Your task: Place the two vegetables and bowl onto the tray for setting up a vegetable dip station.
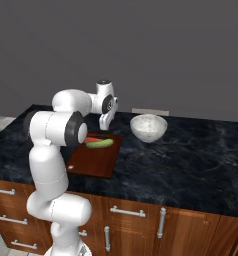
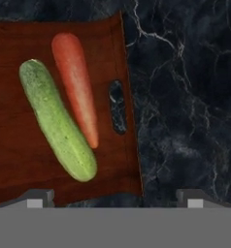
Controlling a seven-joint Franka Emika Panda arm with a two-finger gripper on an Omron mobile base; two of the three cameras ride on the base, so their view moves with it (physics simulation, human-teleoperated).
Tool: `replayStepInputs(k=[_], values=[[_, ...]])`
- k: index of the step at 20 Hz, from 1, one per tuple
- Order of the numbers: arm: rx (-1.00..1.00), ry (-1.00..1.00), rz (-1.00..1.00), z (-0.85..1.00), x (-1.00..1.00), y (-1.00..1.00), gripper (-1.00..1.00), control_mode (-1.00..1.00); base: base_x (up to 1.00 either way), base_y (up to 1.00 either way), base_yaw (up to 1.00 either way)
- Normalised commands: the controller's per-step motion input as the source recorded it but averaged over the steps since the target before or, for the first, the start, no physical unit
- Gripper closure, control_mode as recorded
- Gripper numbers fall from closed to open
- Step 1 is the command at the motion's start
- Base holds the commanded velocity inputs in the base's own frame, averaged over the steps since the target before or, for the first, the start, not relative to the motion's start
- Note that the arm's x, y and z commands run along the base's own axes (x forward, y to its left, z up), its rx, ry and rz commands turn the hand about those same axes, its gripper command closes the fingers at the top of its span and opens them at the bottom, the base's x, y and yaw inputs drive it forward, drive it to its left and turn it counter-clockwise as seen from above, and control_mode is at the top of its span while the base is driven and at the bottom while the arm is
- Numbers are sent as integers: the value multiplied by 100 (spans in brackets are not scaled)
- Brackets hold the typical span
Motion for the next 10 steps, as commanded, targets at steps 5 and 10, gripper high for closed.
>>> replayStepInputs(k=[5,10], values=[[-3,-1,-18,6,5,-14,-100,-100,0,0,0],[-1,0,-28,2,4,-21,-100,-100,0,0,0]])
